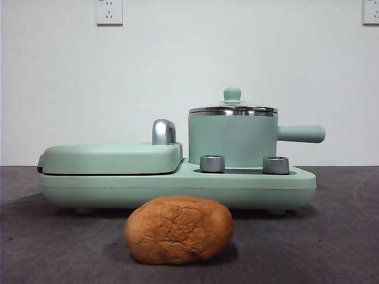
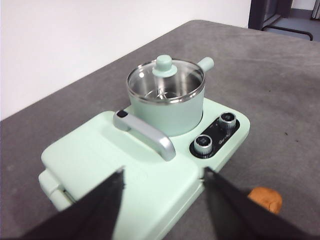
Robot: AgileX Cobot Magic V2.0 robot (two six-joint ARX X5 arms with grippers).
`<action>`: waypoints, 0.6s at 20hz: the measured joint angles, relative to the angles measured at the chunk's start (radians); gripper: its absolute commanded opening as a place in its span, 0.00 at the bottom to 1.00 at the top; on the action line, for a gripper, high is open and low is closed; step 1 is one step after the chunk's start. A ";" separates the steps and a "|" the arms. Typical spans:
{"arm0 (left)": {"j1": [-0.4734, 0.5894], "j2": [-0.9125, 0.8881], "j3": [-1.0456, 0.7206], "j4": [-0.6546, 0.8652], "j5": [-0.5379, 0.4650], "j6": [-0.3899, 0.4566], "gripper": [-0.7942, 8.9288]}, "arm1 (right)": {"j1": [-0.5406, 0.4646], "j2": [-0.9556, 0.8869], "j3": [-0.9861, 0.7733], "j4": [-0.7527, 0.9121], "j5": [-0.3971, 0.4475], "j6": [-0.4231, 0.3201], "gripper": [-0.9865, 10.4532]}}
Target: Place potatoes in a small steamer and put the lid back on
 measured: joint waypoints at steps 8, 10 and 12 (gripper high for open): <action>-0.040 0.084 0.000 0.203 -0.001 -0.079 0.40 | 0.000 0.000 0.000 0.000 0.000 0.001 0.39; -0.061 0.127 0.000 0.279 -0.028 -0.103 0.40 | 0.000 0.000 0.000 0.000 0.001 0.002 0.37; -0.083 0.173 0.001 0.344 -0.053 -0.117 0.40 | 0.000 0.000 0.000 0.000 0.003 0.009 0.37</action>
